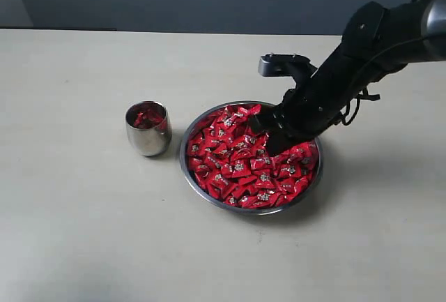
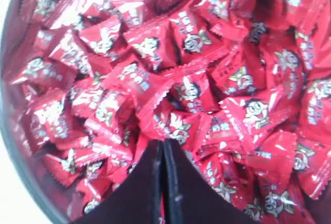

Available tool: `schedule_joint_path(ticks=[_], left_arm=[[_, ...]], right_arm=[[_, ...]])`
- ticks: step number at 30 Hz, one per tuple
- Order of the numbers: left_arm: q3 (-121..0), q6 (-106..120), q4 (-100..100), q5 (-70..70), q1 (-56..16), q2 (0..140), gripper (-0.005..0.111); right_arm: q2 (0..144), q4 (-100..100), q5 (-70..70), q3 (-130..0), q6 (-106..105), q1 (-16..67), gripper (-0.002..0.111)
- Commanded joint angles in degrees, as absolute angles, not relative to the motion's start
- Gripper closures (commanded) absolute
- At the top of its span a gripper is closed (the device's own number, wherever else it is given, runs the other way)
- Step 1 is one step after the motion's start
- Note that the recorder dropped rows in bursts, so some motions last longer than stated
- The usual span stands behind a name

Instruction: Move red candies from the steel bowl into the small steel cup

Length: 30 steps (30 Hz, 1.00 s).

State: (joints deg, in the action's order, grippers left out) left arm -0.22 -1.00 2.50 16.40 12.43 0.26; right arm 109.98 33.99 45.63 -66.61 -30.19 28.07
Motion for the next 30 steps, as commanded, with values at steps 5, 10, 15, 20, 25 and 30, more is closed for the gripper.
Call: schedule_joint_path(ticks=[5, 10, 15, 20, 25, 30], left_arm=[[0.0, -1.1, 2.6, 16.3, 12.5, 0.0, 0.106], [0.0, -1.1, 2.6, 16.3, 12.5, 0.0, 0.106], [0.0, -1.1, 2.6, 16.3, 12.5, 0.0, 0.106], [0.0, -1.1, 2.6, 16.3, 12.5, 0.0, 0.106], [0.0, -1.1, 2.6, 16.3, 12.5, 0.0, 0.106], [0.0, -1.1, 2.6, 16.3, 12.5, 0.0, 0.106]], right_arm=[[109.5, 17.9, 53.8, -76.9, -39.7, 32.4, 0.109], [111.7, 11.7, 52.7, -77.0, -42.0, 36.8, 0.109], [112.4, 5.7, 53.0, -77.0, -42.3, 39.9, 0.109], [112.5, 2.6, 54.7, -77.0, -49.3, 40.1, 0.109], [112.5, 1.8, 56.7, -77.0, -58.4, 40.1, 0.109], [112.5, 3.9, 55.9, -77.0, -63.3, 40.1, 0.109]])
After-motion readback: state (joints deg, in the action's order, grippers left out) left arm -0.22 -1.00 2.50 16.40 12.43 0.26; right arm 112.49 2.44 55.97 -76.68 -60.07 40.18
